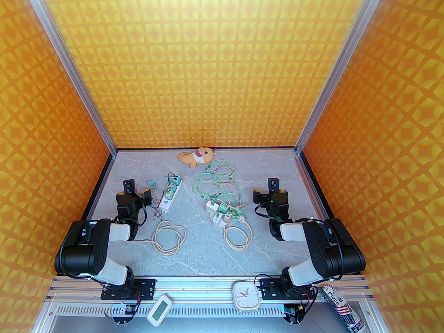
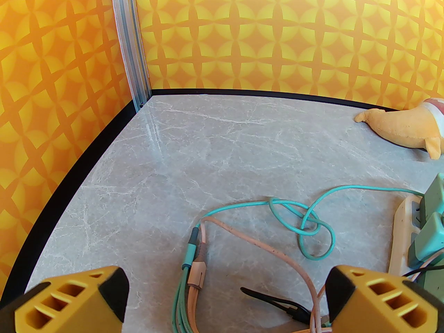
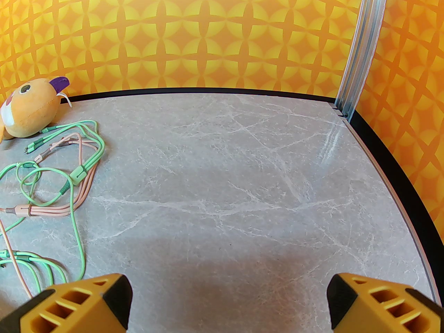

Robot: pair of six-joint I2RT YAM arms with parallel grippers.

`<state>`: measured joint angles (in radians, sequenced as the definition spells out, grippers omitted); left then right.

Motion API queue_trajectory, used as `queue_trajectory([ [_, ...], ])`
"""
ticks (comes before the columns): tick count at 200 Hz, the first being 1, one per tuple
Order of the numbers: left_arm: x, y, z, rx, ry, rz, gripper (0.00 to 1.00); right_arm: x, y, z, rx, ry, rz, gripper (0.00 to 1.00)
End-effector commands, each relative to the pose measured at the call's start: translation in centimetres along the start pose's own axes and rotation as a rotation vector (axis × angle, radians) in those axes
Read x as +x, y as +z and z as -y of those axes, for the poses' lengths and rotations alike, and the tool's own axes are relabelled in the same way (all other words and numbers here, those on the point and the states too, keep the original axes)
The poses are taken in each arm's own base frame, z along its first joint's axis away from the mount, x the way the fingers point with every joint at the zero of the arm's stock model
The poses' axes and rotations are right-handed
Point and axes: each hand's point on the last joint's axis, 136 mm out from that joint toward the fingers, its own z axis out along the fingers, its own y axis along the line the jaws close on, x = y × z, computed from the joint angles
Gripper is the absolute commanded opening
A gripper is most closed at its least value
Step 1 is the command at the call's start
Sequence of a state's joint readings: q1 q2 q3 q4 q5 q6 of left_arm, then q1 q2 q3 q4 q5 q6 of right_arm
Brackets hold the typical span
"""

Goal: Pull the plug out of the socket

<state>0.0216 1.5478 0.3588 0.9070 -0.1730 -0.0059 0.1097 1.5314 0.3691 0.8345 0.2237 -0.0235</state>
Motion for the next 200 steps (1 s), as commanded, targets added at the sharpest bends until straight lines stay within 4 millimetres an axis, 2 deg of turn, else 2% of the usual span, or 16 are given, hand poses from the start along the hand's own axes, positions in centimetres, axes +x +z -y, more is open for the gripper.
queue_trajectory([
  [1, -0.6, 0.2, 0.5, 0.021, 0.008, 0.017, 0.99, -1.6, 0.1, -0.2, -0.016, 0.007, 0.047, 0.99],
  [28, -1.2, 0.1, 0.4, 0.021, 0.006, 0.024, 0.99, -1.6, 0.1, -0.2, -0.015, 0.008, 0.047, 0.98],
  [46, -2.7, 0.0, 0.1, 0.004, 0.012, -0.039, 0.99, -3.3, -0.4, 0.7, 0.027, 0.016, 0.062, 0.98],
  [59, -5.0, -0.4, -0.1, -0.008, 0.001, -0.062, 0.99, -5.0, -1.1, 2.0, 0.093, 0.038, 0.025, 0.98],
  [79, -9.6, -2.4, -0.6, -0.017, -0.064, -0.005, 0.99, -8.2, -2.4, 3.7, 0.174, 0.111, 0.005, 0.98],
  [95, -12.3, -3.8, -1.5, -0.046, -0.167, -0.036, 0.99, -10.3, -3.6, 4.7, 0.218, 0.270, -0.019, 0.98],
  [102, -13.5, -4.3, -1.8, -0.055, -0.214, -0.068, 0.99, -11.2, -4.0, 4.6, 0.209, 0.316, -0.031, 0.98],
  [107, -13.4, -4.7, -1.9, -0.067, -0.248, -0.123, 0.99, -11.6, -4.2, 4.3, 0.189, 0.326, -0.053, 0.98],
  [114, -14.2, -5.3, -2.1, -0.078, -0.292, -0.172, 0.99, -12.3, -4.4, 3.5, 0.143, 0.326, -0.069, 0.98],
  [124, -14.5, -6.2, -2.1, -0.092, -0.331, -0.267, 0.99, -13.0, -4.7, 2.9, 0.104, 0.359, -0.084, 0.98],
  [142, -14.8, -6.9, -0.4, -0.005, -0.303, -0.380, 0.99, -13.7, -5.3, 1.7, 0.026, 0.394, -0.103, 0.98],
  [156, -14.2, -7.3, 0.2, 0.019, -0.336, -0.423, 0.99, -14.1, -5.7, 0.5, -0.048, 0.400, -0.111, 0.98],
  [189, -12.0, -8.2, 2.4, 0.081, -0.379, -0.495, 0.99, -12.9, -6.6, -1.0, -0.127, 0.429, -0.193, 0.98],
  [200, -11.3, -8.5, 3.8, 0.117, -0.356, -0.510, 0.99, -12.4, -7.0, -1.6, -0.155, 0.450, -0.225, 0.98],
])
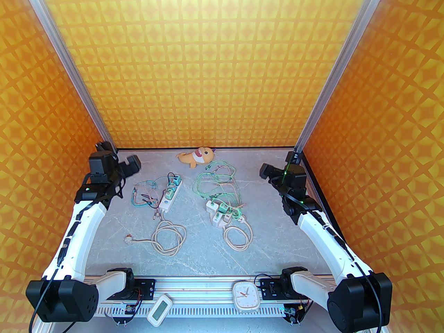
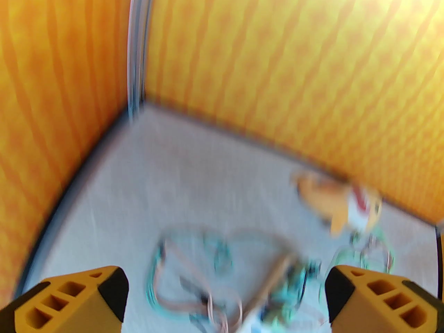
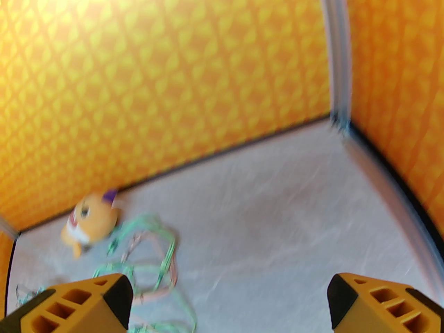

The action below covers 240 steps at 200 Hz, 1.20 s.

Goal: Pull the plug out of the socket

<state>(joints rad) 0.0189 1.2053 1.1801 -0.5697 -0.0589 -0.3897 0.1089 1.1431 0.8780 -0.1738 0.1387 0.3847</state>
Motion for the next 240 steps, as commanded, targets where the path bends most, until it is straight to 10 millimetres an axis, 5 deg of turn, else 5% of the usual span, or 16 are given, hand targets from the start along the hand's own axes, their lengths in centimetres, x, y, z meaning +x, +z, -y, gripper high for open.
queue_trajectory([
  [1, 5.7, 0.2, 1.2, 0.037, -0.008, -0.191, 0.99, 1.9, -1.3, -1.1, -0.072, 0.064, -0.117, 0.98],
  [111, 18.6, -0.7, 12.1, 0.268, 0.257, -0.446, 0.99, 10.5, -6.7, -2.3, -0.090, 0.070, -0.395, 0.99],
  [206, 25.0, -3.4, 17.2, 0.388, 0.287, -0.489, 1.00, 13.5, -7.1, -3.8, -0.225, 0.040, -0.480, 0.99],
  [240, 28.2, -4.2, 19.2, 0.459, 0.353, -0.498, 0.89, 13.9, -7.2, -3.5, -0.218, -0.007, -0.495, 0.99],
])
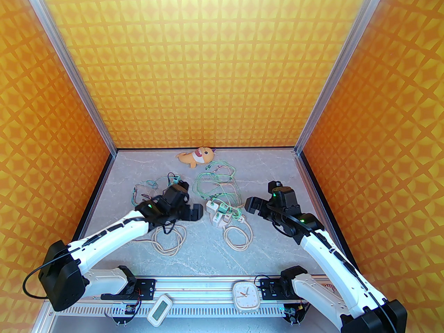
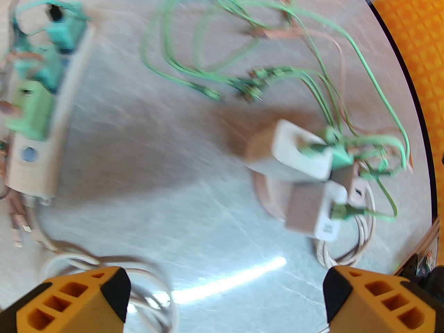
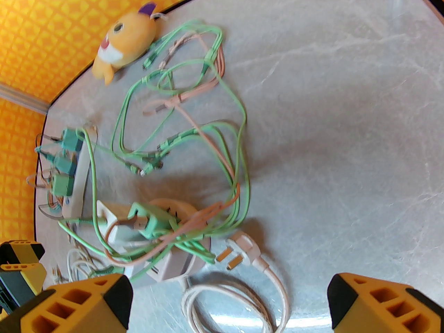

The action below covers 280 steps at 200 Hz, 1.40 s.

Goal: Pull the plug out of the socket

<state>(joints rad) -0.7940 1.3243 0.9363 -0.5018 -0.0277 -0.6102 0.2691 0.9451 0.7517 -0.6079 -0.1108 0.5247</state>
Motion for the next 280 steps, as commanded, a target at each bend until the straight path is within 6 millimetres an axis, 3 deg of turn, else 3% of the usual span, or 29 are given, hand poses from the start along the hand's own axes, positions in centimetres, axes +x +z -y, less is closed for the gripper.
queue_trajectory([
  [1, 0.4, 1.3, 1.5, 0.024, 0.016, 0.026, 0.89, 0.2, 0.0, -0.6, -0.027, -0.051, -0.009, 0.98],
  [42, 2.0, 3.1, 4.1, 0.068, 0.138, 0.006, 0.73, 0.9, 0.6, -0.7, -0.049, -0.007, -0.038, 0.98],
  [77, 2.5, 5.4, 4.7, 0.061, 0.200, -0.018, 0.63, 1.4, 0.8, -1.0, -0.063, 0.020, -0.077, 0.98],
  [154, 1.8, 9.2, 6.7, 0.056, 0.364, -0.024, 0.57, 4.8, 2.3, -2.7, -0.187, 0.083, -0.259, 0.99],
  [221, 1.7, 9.6, 6.9, 0.046, 0.392, -0.004, 0.55, 6.6, 4.1, -1.8, -0.174, 0.111, -0.291, 0.98],
  [266, 1.4, 10.5, 6.9, 0.024, 0.401, 0.014, 0.51, 6.2, 5.3, -2.2, -0.189, 0.119, -0.283, 0.99],
  [280, 1.3, 10.6, 6.9, 0.015, 0.408, 0.021, 0.51, 6.1, 5.7, -2.3, -0.194, 0.119, -0.289, 0.93],
])
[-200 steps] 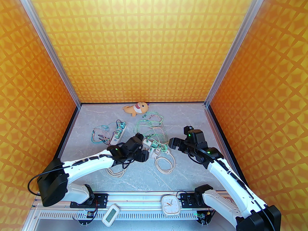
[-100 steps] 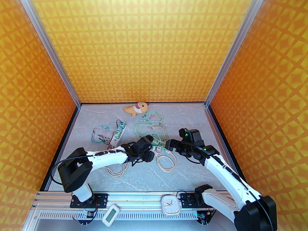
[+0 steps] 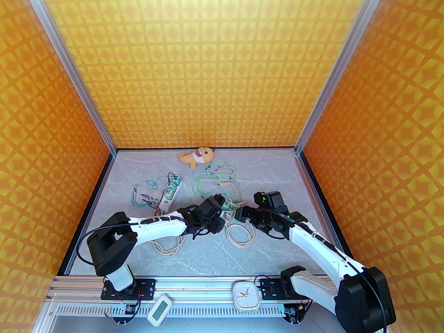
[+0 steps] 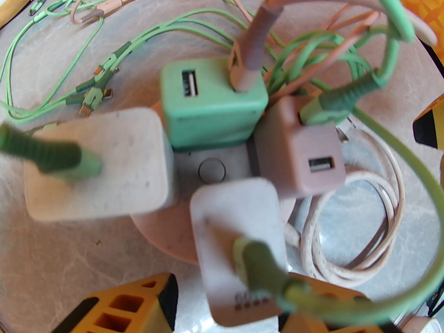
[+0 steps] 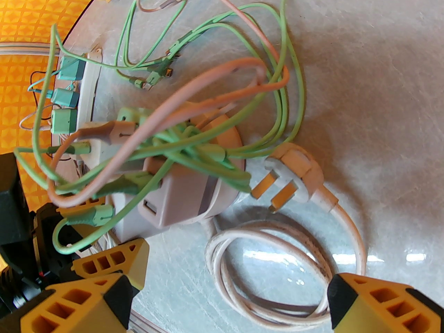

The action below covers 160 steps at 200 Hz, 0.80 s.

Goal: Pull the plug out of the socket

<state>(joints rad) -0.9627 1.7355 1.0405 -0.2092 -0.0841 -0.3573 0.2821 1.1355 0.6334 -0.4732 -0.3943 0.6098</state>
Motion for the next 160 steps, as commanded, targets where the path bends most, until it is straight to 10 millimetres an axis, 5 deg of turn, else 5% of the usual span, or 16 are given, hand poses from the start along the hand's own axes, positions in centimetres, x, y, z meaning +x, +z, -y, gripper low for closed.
queue_trajectory([
  [1, -1.4, 0.3, -0.1, -0.037, 0.023, 0.044, 0.51, -0.7, 0.6, -1.0, -0.041, -0.006, 0.009, 0.93],
  [57, -1.0, 0.7, -0.1, -0.052, 0.028, 0.030, 0.36, -0.6, 2.2, -1.8, -0.101, 0.011, -0.039, 0.67],
  [160, -1.2, 1.2, 1.2, -0.047, 0.062, 0.023, 0.31, -1.5, 4.6, -2.3, -0.131, 0.052, -0.051, 0.66],
])
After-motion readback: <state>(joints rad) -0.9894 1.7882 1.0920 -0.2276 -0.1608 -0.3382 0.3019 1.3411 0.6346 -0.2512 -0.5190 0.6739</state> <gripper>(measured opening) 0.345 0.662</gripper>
